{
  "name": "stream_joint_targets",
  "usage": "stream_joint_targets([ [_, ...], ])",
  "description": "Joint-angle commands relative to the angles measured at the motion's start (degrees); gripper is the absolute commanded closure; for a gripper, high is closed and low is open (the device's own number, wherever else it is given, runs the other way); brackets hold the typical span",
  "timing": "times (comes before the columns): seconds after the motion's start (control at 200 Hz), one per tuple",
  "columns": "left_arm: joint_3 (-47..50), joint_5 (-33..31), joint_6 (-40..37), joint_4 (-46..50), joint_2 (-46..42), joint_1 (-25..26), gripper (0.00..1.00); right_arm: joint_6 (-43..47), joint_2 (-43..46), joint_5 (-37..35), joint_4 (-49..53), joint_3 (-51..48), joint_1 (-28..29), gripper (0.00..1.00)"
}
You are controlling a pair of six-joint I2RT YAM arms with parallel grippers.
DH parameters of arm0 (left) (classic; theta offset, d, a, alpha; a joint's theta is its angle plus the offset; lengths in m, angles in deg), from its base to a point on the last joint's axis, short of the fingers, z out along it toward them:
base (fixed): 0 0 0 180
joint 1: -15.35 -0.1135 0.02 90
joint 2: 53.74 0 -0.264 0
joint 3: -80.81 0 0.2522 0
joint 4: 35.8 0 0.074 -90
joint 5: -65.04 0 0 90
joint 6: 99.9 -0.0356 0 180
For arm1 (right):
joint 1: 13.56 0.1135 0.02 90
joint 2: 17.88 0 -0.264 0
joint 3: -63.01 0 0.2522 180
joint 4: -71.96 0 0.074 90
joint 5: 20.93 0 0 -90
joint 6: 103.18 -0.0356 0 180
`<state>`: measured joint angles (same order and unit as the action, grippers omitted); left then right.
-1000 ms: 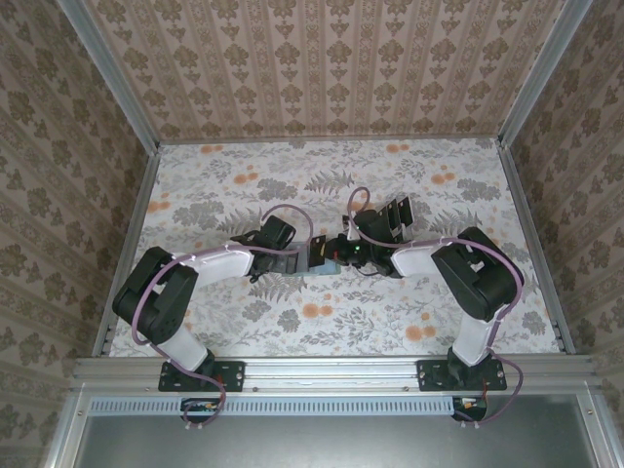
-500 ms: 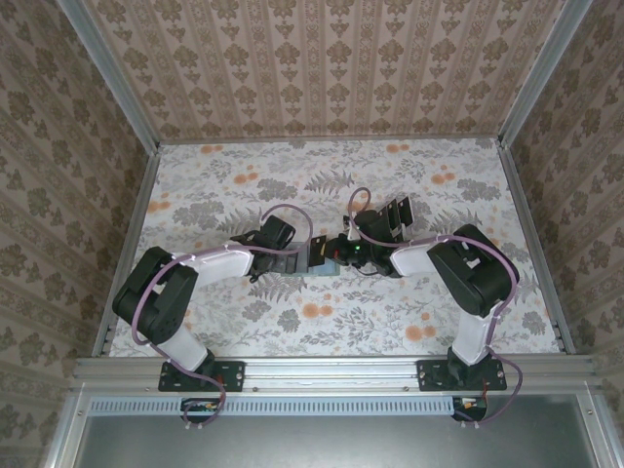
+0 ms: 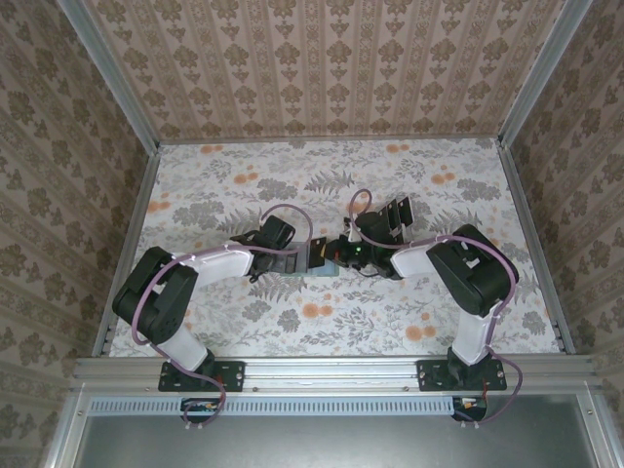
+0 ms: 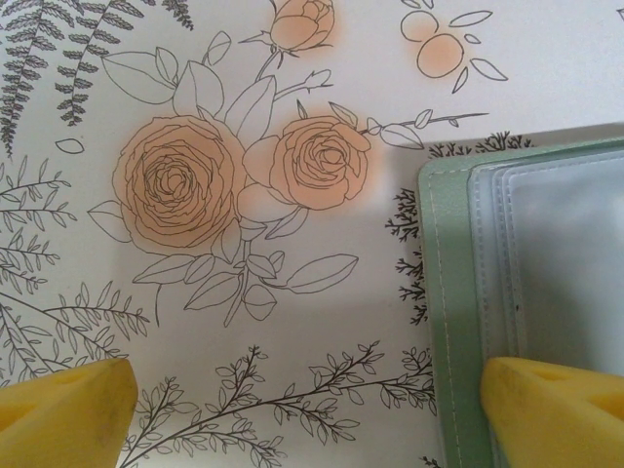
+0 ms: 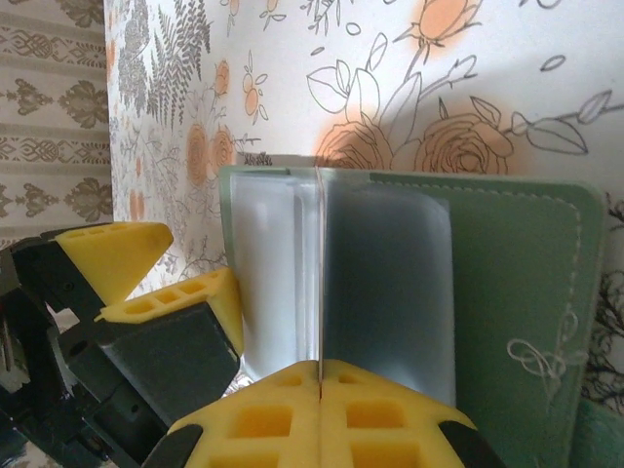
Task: Put the credit cards into the card holder
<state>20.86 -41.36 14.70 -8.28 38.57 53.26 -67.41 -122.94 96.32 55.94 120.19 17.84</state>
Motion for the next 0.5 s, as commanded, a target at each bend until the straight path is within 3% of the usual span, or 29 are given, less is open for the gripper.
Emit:
stream_joint_targets([
  [0.0,0.52,-0.48,-0.08,1.89,0.71,0.24,0.00,-0.34,2.32,-0.88,-0.52,-0.62,-0.11,1.00],
  [0.495,0.85,-0.33,-0.08,1.43,0.71,0.17,0.00,-1.84,0.98,-0.14,-2.39,-0.20,0.33,1.00],
])
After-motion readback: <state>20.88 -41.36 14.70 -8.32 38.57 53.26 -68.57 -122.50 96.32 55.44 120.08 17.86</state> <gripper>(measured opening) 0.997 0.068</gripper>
